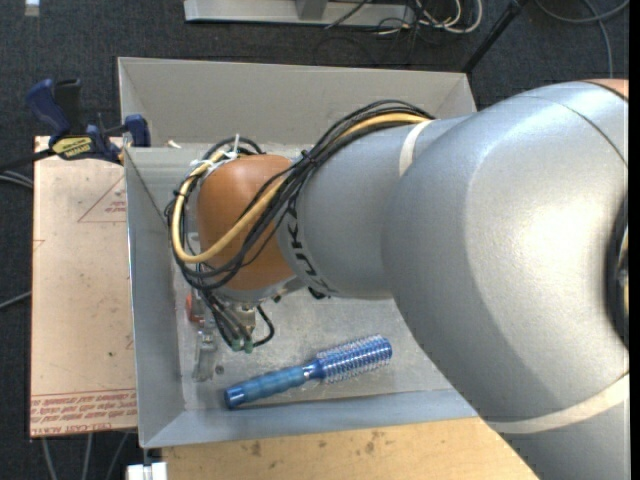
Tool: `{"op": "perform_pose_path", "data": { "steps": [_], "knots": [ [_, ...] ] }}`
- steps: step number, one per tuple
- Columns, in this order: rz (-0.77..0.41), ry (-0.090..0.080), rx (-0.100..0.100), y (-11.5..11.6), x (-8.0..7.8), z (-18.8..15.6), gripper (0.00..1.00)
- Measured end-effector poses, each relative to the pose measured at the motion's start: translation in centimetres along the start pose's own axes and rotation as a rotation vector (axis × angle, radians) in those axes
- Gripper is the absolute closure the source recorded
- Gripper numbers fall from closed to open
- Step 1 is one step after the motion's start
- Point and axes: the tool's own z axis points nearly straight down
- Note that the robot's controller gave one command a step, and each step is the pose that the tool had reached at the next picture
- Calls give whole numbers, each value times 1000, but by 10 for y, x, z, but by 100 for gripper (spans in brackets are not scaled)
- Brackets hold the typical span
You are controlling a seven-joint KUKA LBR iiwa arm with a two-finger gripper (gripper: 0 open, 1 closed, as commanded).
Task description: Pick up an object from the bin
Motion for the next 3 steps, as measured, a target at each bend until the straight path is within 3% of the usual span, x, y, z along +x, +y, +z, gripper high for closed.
{"op": "perform_pose_path", "data": {
  "steps": [1, 2, 3],
  "knots": [
    [-20, -6, 0, -43, 45, -30, 0],
    [-26, -11, 1, -103, 42, 11, 0],
    [-33, -8, -2, -99, 44, 10, 100]
  ]
}}
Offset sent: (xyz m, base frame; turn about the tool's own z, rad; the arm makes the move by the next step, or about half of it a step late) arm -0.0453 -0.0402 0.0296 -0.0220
